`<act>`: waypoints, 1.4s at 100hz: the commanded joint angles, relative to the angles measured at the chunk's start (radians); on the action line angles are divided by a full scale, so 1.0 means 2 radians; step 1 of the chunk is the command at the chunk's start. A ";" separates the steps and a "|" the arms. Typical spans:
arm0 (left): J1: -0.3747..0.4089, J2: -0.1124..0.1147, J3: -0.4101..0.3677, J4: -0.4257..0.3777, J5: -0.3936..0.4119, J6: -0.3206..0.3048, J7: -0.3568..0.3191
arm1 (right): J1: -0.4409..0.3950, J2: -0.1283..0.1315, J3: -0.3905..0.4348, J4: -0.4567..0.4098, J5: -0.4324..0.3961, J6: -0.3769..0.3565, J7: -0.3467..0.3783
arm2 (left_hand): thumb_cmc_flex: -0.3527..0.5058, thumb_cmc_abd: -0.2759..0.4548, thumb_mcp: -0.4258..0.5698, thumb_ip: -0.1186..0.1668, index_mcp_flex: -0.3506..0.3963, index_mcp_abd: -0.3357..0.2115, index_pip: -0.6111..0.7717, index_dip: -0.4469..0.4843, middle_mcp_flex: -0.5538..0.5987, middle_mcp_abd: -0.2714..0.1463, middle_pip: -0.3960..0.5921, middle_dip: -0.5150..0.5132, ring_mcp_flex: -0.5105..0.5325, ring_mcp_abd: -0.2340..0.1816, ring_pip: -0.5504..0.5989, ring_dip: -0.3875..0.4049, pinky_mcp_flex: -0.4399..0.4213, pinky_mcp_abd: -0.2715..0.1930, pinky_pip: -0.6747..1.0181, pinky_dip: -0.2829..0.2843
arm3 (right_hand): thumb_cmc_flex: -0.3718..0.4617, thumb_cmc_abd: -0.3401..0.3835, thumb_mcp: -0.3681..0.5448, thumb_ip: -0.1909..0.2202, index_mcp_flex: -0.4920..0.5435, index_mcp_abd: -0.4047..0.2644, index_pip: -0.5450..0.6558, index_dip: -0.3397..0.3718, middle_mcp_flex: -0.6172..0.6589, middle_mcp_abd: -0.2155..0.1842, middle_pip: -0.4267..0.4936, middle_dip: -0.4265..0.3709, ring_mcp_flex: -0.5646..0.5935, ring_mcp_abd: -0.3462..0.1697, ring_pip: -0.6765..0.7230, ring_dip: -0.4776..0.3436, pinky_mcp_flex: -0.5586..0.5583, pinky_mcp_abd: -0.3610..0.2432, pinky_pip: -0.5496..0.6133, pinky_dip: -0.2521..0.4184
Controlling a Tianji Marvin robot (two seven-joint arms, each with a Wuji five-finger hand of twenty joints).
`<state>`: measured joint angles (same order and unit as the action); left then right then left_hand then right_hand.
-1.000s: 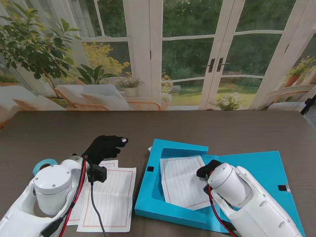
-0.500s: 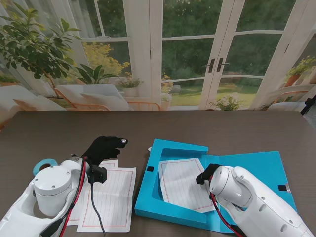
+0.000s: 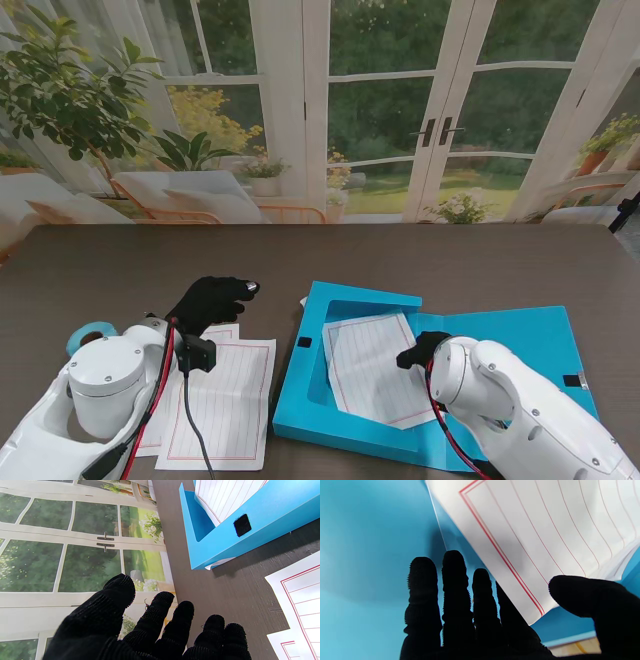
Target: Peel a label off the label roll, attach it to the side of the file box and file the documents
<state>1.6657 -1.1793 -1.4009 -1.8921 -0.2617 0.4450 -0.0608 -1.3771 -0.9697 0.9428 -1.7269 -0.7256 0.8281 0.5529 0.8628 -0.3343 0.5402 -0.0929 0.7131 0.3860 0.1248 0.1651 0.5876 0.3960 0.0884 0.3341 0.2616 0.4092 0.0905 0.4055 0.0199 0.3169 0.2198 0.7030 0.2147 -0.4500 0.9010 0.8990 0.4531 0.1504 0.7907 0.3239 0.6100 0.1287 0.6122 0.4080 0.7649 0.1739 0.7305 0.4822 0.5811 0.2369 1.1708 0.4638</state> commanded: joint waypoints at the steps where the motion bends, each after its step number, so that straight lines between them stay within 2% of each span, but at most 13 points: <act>1: 0.001 0.000 0.000 -0.001 0.000 0.000 -0.011 | 0.006 0.006 -0.006 -0.005 -0.008 -0.004 0.023 | 0.003 0.014 -0.008 0.012 0.010 0.001 -0.003 0.003 0.005 -0.001 -0.001 0.003 0.002 0.001 -0.003 0.003 0.005 -0.022 -0.004 0.007 | -0.023 0.030 -0.015 -0.015 -0.017 -0.003 -0.017 -0.020 -0.022 0.014 -0.012 -0.018 -0.017 0.008 -0.014 -0.008 -0.175 -0.012 -0.014 0.008; 9: 0.001 0.000 -0.001 -0.001 0.000 0.000 -0.013 | 0.012 0.013 -0.011 -0.006 -0.024 -0.015 0.056 | 0.003 0.014 -0.009 0.012 0.009 0.001 -0.003 0.003 0.004 0.000 -0.002 0.003 0.001 0.000 -0.003 0.003 0.005 -0.021 -0.004 0.006 | -0.051 0.088 -0.034 -0.030 -0.046 -0.009 -0.045 -0.037 -0.053 0.013 -0.027 -0.031 -0.047 0.008 -0.034 -0.015 -0.197 -0.020 -0.032 0.005; 15: 0.000 0.000 -0.001 -0.001 0.000 0.001 -0.013 | 0.015 0.015 -0.013 -0.007 -0.036 -0.022 0.071 | 0.003 0.015 -0.009 0.012 0.010 0.002 -0.003 0.003 0.005 0.000 -0.001 0.003 0.001 0.001 -0.003 0.003 0.005 -0.022 -0.004 0.007 | -0.072 0.115 -0.043 -0.040 -0.068 -0.012 -0.056 -0.044 -0.076 0.013 -0.032 -0.038 -0.066 0.007 -0.044 -0.018 -0.212 -0.025 -0.043 0.004; 28: 0.000 0.001 -0.001 0.000 0.001 0.001 -0.015 | 0.008 0.011 -0.008 -0.008 -0.064 -0.039 0.077 | 0.003 0.015 -0.010 0.012 0.010 0.003 -0.003 0.003 0.005 0.000 -0.001 0.003 0.002 0.001 -0.003 0.003 0.005 -0.021 -0.004 0.007 | -0.104 0.143 -0.048 -0.058 -0.101 -0.015 -0.062 -0.052 -0.112 0.011 -0.036 -0.045 -0.094 0.006 -0.060 -0.025 -0.222 -0.029 -0.051 0.008; 38: 0.000 0.001 -0.001 -0.001 0.001 0.002 -0.016 | 0.006 0.009 -0.004 -0.009 -0.084 -0.051 0.089 | 0.004 0.015 -0.010 0.012 0.010 0.002 -0.003 0.003 0.004 0.001 -0.002 0.003 0.002 0.002 -0.003 0.003 0.005 -0.021 -0.004 0.007 | -0.119 0.164 -0.049 -0.071 -0.148 0.009 -0.067 -0.062 -0.158 0.015 -0.036 -0.050 -0.127 0.007 -0.080 -0.034 -0.239 -0.034 -0.064 0.012; 48: 0.000 0.001 -0.001 -0.001 0.001 0.003 -0.016 | -0.002 0.005 0.003 -0.011 -0.093 -0.057 0.080 | 0.003 0.015 -0.010 0.012 0.010 0.001 -0.004 0.003 0.005 0.001 -0.002 0.003 0.002 0.002 -0.003 0.003 0.005 -0.021 -0.004 0.007 | -0.119 0.163 -0.048 -0.072 -0.158 0.009 -0.057 -0.066 -0.173 0.015 -0.028 -0.050 -0.139 0.007 -0.089 -0.039 -0.240 -0.033 -0.067 0.017; 59: 0.000 0.001 -0.001 0.000 0.001 0.002 -0.016 | -0.023 -0.007 0.025 -0.013 -0.101 -0.079 0.037 | 0.003 0.014 -0.010 0.012 0.010 0.001 -0.004 0.003 0.004 0.001 -0.002 0.003 0.001 0.002 -0.003 0.003 0.005 -0.021 -0.004 0.006 | -0.117 0.147 -0.042 -0.072 -0.126 -0.027 -0.041 -0.062 -0.147 0.004 -0.019 -0.050 -0.128 0.007 -0.088 -0.041 -0.229 -0.030 -0.063 0.021; 67: 0.000 0.002 -0.001 0.000 0.004 0.002 -0.018 | -0.041 -0.017 0.047 -0.015 -0.092 -0.106 -0.011 | 0.003 0.015 -0.010 0.013 0.008 -0.001 -0.004 0.002 0.004 -0.001 -0.002 0.003 0.001 0.002 -0.003 0.003 0.005 -0.021 -0.005 0.006 | -0.105 0.128 -0.034 -0.070 -0.086 -0.049 -0.029 -0.056 -0.118 -0.001 -0.013 -0.049 -0.112 0.006 -0.087 -0.043 -0.215 -0.026 -0.057 0.022; 88: 0.002 0.005 -0.003 -0.003 0.020 0.002 -0.026 | -0.075 -0.040 0.091 -0.025 -0.045 -0.180 -0.124 | -0.002 0.014 -0.011 0.012 0.005 -0.005 -0.006 0.002 0.005 -0.003 -0.001 0.003 0.000 0.003 -0.003 0.003 0.003 -0.020 -0.005 0.007 | -0.064 0.084 -0.025 -0.047 0.028 -0.077 -0.021 -0.035 -0.012 -0.007 -0.014 -0.048 -0.047 0.014 -0.087 -0.049 -0.173 -0.004 -0.037 0.007; 105: 0.006 0.011 -0.008 -0.010 0.040 0.009 -0.041 | -0.093 -0.056 0.116 -0.030 0.011 -0.258 -0.203 | -0.006 0.015 -0.013 0.012 0.001 -0.007 -0.008 0.001 0.005 -0.002 -0.001 0.003 0.001 0.004 -0.003 0.003 0.003 -0.019 -0.005 0.007 | -0.041 0.070 -0.024 -0.031 0.086 -0.101 -0.034 -0.033 0.068 -0.017 -0.032 -0.047 -0.005 0.024 -0.101 -0.052 -0.145 0.015 -0.026 -0.006; 112: 0.009 0.014 -0.011 -0.014 0.048 0.011 -0.049 | -0.098 -0.061 0.124 -0.033 0.034 -0.290 -0.221 | -0.008 0.015 -0.014 0.012 0.000 -0.009 -0.009 0.000 0.005 -0.004 -0.001 0.003 0.004 0.006 -0.002 0.004 0.006 -0.018 -0.003 0.008 | -0.040 0.070 -0.026 -0.027 0.096 -0.106 -0.043 -0.035 0.087 -0.018 -0.042 -0.046 0.005 0.025 -0.112 -0.054 -0.140 0.020 -0.026 -0.010; 126: 0.015 0.018 -0.014 -0.021 0.066 0.008 -0.059 | -0.108 -0.065 0.138 -0.045 0.079 -0.349 -0.231 | -0.013 0.013 -0.017 0.012 0.000 -0.013 -0.009 -0.001 0.007 -0.005 -0.001 0.003 0.006 0.007 0.000 0.005 0.006 -0.017 -0.001 0.010 | -0.054 0.053 -0.025 -0.032 0.086 -0.117 -0.056 -0.039 0.074 -0.023 -0.060 -0.045 -0.020 0.022 -0.136 -0.057 -0.167 0.021 -0.046 -0.014; 140: 0.021 0.025 -0.017 -0.028 0.086 0.001 -0.074 | -0.118 -0.063 0.148 -0.063 0.099 -0.389 -0.223 | -0.023 0.012 -0.019 0.011 -0.003 -0.021 -0.011 -0.003 0.005 -0.009 -0.002 0.003 0.002 0.006 -0.002 0.005 0.003 -0.018 -0.002 0.010 | -0.076 0.029 -0.005 -0.055 0.063 -0.128 -0.073 -0.039 0.042 -0.030 -0.074 -0.038 -0.057 0.011 -0.180 -0.066 -0.200 0.019 -0.102 -0.015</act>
<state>1.6963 -1.1380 -1.4310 -1.9327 -0.1034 0.4588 -0.1785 -1.5987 -1.0956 1.2340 -1.8153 -0.5316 0.0675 0.0801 0.8403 -0.3334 0.5269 -0.0929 0.7128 0.3809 0.1151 0.1651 0.5876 0.3978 0.0884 0.3341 0.2626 0.4092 0.0905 0.4065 0.0212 0.3166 0.2198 0.7060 0.1085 -0.3635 0.8558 0.8037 0.6259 -0.0696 0.6655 0.2539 0.7368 0.1047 0.4665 0.3185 0.6997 0.2156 0.4107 0.3672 0.5958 0.2629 1.0184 0.4538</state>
